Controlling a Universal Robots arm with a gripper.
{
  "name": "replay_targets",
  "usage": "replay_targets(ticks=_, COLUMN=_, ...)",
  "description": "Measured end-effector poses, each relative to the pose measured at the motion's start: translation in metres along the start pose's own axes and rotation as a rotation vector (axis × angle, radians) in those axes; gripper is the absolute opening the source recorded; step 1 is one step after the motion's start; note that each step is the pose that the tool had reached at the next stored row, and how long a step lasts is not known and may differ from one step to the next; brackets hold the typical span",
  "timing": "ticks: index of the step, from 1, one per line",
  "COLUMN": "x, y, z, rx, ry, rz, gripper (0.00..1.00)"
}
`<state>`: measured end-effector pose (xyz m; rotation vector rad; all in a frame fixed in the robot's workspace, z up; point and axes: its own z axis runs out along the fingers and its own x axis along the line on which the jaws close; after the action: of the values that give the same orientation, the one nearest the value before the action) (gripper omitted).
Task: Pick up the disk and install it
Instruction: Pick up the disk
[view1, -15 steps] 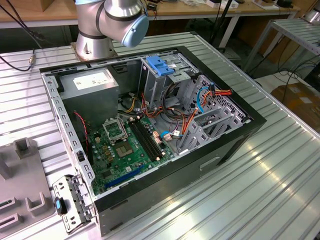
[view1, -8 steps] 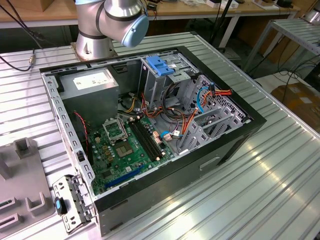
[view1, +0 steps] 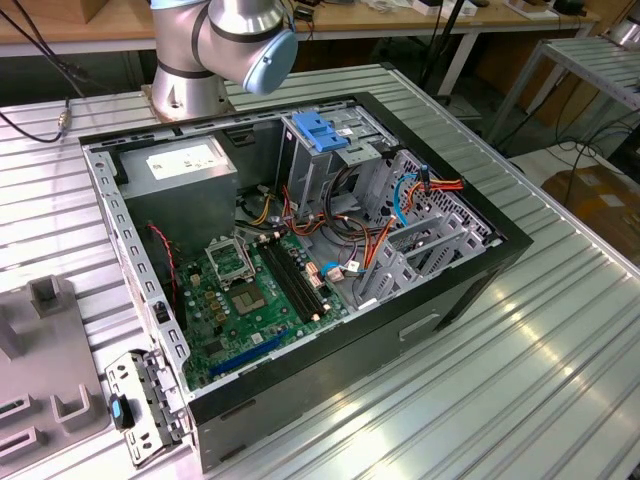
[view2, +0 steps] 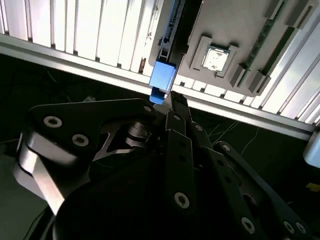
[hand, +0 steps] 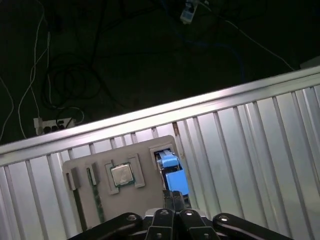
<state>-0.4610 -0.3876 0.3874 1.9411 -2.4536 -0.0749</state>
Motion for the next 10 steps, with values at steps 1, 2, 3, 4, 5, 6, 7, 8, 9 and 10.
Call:
replay_targets(ticks=1, x=-0.0001, y=-0.0001, z=0.0002, rx=-0.0002, ry=0.0011, rz=-0.022, gripper=0.11)
replay_targets(ticks=2, x=-0.0002, y=0.0, z=0.0005, rx=-0.0003, ry=0.0022, rz=-0.034, gripper=0.11)
replay_targets(ticks=3, x=-0.0005, y=0.0, z=0.001, rx=0.0005, ry=0.0027, rz=-0.045, gripper=0.11)
replay_targets(ticks=4, x=-0.001, y=0.0, z=0.0018, rx=0.0017, ry=0.0028, rz=-0.053, gripper=0.11)
replay_targets(ticks=5, x=-0.0016, y=0.0002, z=0.0024, rx=0.0027, ry=0.0029, rz=-0.058, gripper=0.11)
replay_targets(ticks=6, x=-0.0031, y=0.0004, z=0.0046, rx=0.0065, ry=0.0025, rz=-0.063, gripper=0.11)
replay_targets(ticks=7, x=-0.0033, y=0.0004, z=0.0054, rx=0.0082, ry=0.0028, rz=-0.068, gripper=0.11)
replay_targets(ticks=8, x=-0.0033, y=0.0003, z=0.0065, rx=0.0094, ry=0.003, rz=-0.082, gripper=0.11)
replay_targets(ticks=9, x=-0.0033, y=0.0003, z=0.0076, rx=0.0091, ry=0.0041, rz=-0.107, gripper=0.17)
replay_targets(ticks=10, x=-0.0033, y=0.0003, z=0.0084, rx=0.0089, ry=0.0046, rz=-0.12, gripper=0.24)
